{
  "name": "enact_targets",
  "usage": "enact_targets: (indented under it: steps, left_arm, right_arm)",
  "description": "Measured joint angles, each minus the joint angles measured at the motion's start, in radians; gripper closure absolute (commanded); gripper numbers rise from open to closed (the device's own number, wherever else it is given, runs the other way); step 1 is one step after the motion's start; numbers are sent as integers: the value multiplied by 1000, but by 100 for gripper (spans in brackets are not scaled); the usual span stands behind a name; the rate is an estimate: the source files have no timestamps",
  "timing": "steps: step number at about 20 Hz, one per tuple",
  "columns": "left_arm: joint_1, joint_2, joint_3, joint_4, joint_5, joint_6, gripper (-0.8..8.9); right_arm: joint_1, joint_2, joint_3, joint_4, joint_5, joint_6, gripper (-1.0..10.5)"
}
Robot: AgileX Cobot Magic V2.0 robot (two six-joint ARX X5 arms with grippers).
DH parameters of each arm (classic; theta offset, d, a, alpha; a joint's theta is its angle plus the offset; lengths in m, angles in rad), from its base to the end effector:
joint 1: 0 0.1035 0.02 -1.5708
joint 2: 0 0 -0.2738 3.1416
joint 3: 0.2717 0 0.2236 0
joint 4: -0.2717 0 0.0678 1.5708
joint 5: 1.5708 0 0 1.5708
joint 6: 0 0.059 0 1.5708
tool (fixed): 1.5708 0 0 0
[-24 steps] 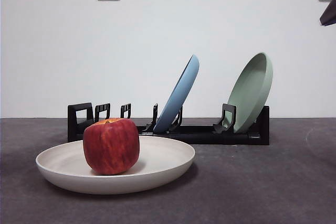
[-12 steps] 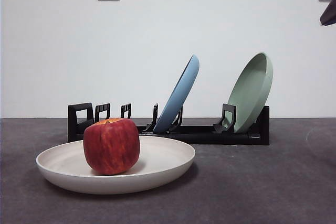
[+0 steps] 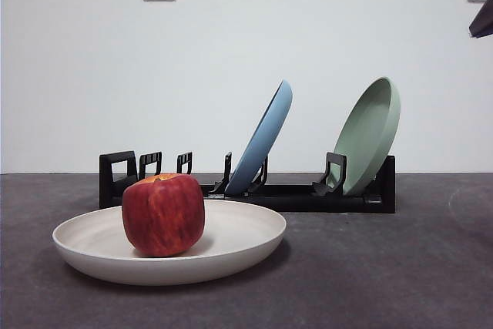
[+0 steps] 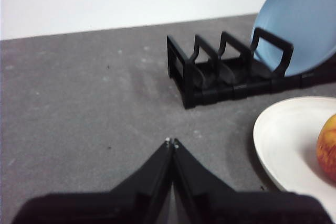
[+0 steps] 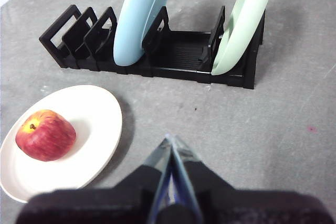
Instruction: Take the yellow plate from the plate rack,put the plate on the table,take the apple from the table,put the apple in the plate
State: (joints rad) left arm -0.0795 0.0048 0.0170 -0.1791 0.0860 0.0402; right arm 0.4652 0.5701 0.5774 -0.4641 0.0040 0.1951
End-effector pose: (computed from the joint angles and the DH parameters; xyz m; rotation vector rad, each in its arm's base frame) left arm 0.0850 -0.0119 0.1464 0.0395 0.1637 -0.1685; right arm 0.1058 0.0528 0.2569 0.0813 0.4901 0.4072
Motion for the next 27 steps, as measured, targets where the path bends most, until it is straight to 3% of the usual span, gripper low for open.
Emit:
enact_targets:
  steps: [21, 24, 27]
  left_arm:
    - [0, 0, 0, 0, -3, -7, 817]
    - [0, 0, 0, 0, -4, -7, 817]
    - [0, 0, 0, 0, -4, -7, 817]
  right_arm:
    - [0, 0, 0, 0, 0, 0, 945]
    - [-30, -78, 0, -16, 42, -74, 946]
    - [-151, -226, 0, -14, 48, -161, 946]
